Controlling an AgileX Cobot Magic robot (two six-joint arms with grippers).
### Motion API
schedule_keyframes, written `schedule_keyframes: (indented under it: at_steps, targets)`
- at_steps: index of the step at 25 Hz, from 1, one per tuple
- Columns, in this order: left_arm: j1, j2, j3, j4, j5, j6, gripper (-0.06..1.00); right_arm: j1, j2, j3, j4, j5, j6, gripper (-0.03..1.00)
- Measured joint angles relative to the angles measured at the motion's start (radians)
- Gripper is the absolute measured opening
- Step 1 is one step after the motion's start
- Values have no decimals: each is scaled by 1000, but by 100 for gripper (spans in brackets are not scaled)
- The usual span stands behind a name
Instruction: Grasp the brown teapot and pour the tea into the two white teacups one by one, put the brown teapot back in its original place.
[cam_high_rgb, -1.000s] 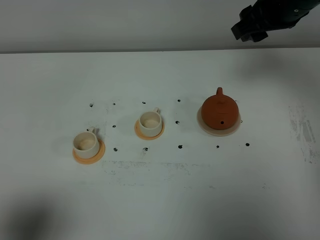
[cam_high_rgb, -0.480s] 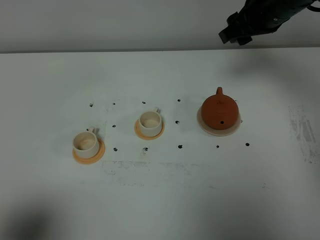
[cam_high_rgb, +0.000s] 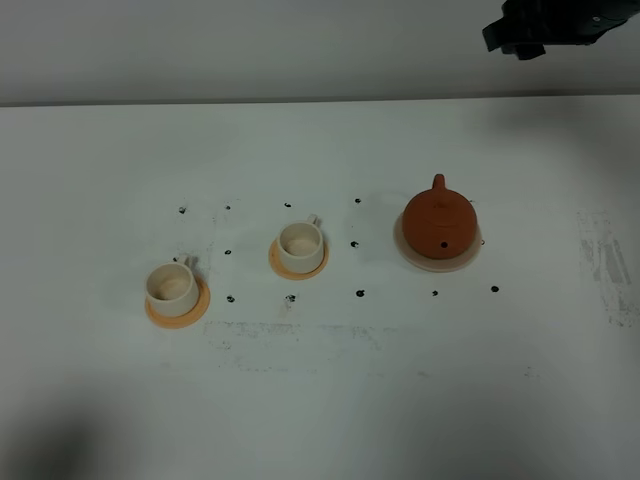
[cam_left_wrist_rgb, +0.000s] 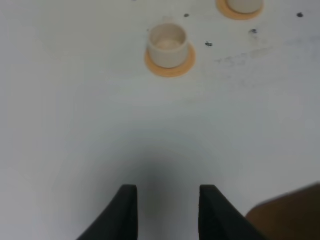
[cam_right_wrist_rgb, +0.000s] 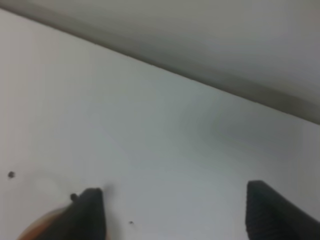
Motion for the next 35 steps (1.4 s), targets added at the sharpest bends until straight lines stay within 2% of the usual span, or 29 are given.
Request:
schedule_keyframes:
  at_steps: [3,5,7,19,28,30,31,35]
  targets:
    - [90,-29,0,0,0,0,31,-17,16,0,13,-1,1,57]
    - [115,-86,1,0,0,0,31,-19,34,0,13,0,6,57]
    - [119,-139,1,-1,6,2,31,-19,57,0,22,0,6,57]
    - [119,-139,1,-2,10,1,31,-19,120,0,35,-6,12,57]
    - [119,-139,1,-2,10,2,31,-20,119,2,51,45,34,57]
    - [119,-139,1,-2,10,2,31,-22,100,38,68,9,34,57]
    - [119,-139,1,-2,10,2,31,-24,78,79,79,-41,34,57]
    - [119,-139,1,-2,10,2,31,-25,-42,295,108,-310,33,57]
